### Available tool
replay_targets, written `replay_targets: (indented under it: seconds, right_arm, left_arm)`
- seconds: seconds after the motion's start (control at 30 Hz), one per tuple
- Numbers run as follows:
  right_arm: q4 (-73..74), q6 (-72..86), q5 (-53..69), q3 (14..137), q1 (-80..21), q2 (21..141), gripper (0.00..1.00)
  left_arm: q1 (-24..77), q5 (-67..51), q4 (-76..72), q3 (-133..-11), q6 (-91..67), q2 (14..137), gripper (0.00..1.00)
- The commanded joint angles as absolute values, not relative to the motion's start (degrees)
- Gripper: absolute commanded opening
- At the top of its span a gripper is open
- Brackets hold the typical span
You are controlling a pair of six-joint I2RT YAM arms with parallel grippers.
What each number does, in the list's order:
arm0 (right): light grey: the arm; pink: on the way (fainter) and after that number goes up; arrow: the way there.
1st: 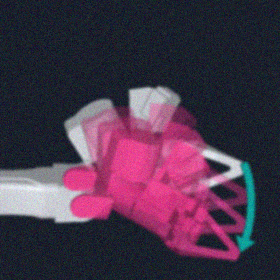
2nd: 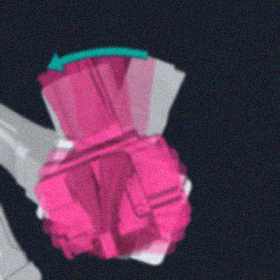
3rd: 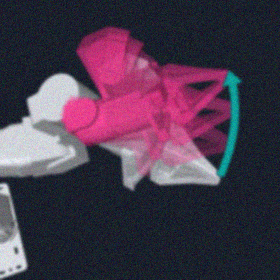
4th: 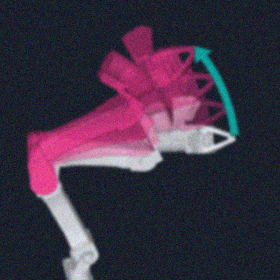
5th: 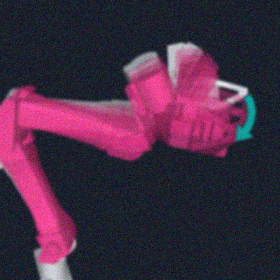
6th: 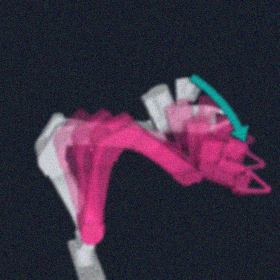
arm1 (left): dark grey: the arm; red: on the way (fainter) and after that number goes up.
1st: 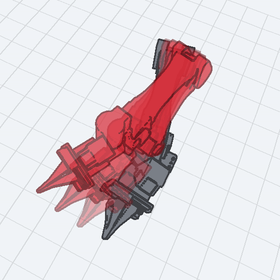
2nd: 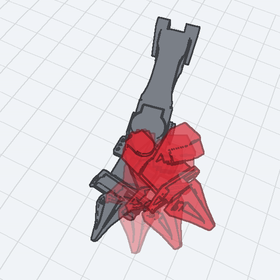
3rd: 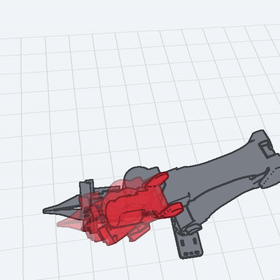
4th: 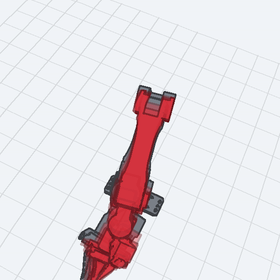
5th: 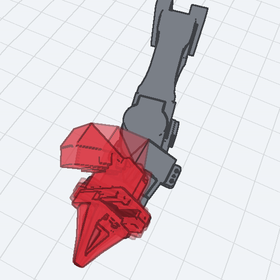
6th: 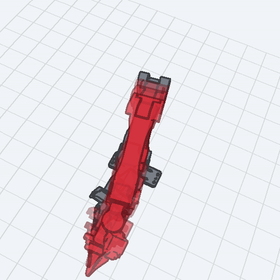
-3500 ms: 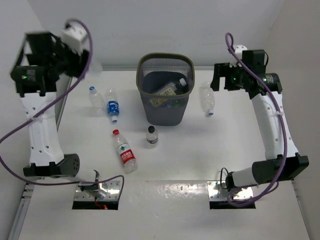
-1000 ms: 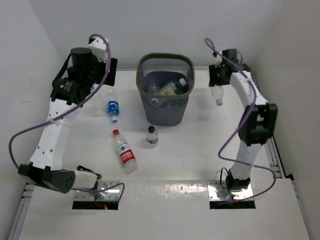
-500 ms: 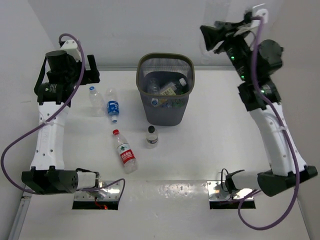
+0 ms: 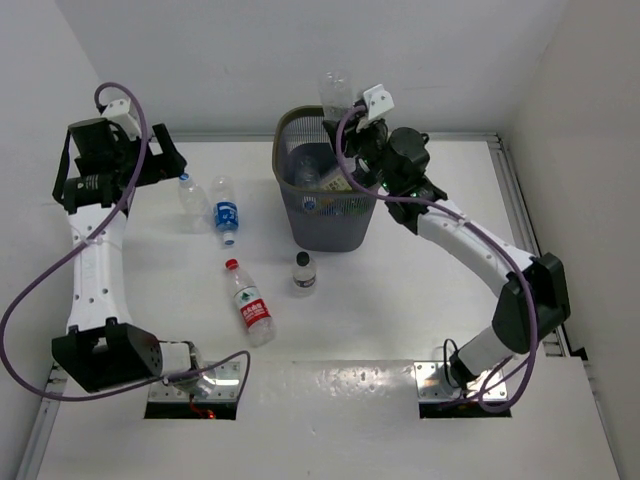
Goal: Put the plastic bottles in the bin
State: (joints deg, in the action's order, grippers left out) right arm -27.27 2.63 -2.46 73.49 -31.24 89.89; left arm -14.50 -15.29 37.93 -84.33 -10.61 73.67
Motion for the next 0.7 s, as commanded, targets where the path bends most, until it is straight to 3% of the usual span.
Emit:
replay_targets:
  seconds: [0.0,0.03,0.13,0.17,0.23,0.27,0.33,0.67]
  right_arm:
    - [-39.46,0.44,-5.53,72.17,-31.55,84.99,0.11]
    - [-39.46,0.53,-5.97,69.63,-31.47,84.56,0.13]
    - [-38.85,0.44,-6.59,64.78,-31.55,82.27,0.33]
    - [-38.5,0.61,-6.24,63.99,-31.47,80.87,0.54]
    - [-36.49,1.49,-5.89,62.24,-31.64,79.64,0.71]
    - [-36.13,2.02,-5.54,62.14,-31.64,79.02,0.86]
    - [-33.68,3.51,-5.1,62.57,-31.38,78.75,0.97]
    - [-25.51,7.82,-3.6,69.68,-30.67,78.66,0.99]
  left_arm:
    - [-17.31,-18.02,35.07,-83.94,-10.63,73.83,1.0]
    - [-17.31,-18.02,35.07,-83.94,-10.11,73.83,1.0]
    - [-19.86,-19.33,35.07,-83.41,-8.71,75.23,1.0]
    - [-20.39,-20.03,35.07,-83.41,-8.7,76.02,1.0]
    - [-21.18,-20.74,35.07,-83.41,-7.56,76.72,1.0]
    - [-21.18,-21.26,35.59,-83.41,-7.56,76.73,1.0]
    - [-21.8,-22.41,35.6,-83.41,-5.81,78.13,1.0]
    - [-21.8,-21.45,32.62,-78.14,1.4,79.28,1.0]
